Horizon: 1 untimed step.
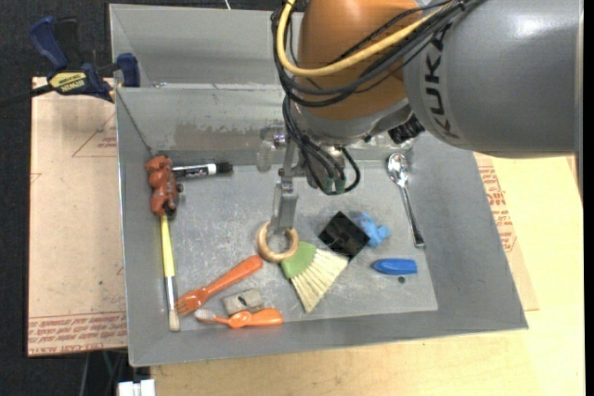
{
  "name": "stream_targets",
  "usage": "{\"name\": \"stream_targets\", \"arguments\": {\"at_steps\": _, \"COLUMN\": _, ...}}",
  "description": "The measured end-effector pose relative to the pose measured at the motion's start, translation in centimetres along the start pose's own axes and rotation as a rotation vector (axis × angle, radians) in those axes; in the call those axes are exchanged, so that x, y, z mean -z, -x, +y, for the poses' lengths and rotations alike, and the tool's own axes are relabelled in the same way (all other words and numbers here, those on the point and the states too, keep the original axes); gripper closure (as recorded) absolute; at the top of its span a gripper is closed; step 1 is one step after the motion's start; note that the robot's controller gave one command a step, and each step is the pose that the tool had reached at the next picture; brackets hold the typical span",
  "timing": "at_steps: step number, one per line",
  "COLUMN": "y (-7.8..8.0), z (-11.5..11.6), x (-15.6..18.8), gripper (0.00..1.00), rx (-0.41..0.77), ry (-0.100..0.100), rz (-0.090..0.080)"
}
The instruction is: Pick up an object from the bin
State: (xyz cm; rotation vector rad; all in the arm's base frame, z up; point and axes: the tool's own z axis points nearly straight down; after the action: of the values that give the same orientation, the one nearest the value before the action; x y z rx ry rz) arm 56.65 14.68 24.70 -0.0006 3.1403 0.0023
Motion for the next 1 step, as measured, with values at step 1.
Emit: {"name": "stream_targets", "arguments": {"at_steps": 1, "y": 0.13, "z": -2.23, "x": -5.79, "gripper": 0.00, "rx": 0.327, "ry": 0.000, "rz": -0.007}}
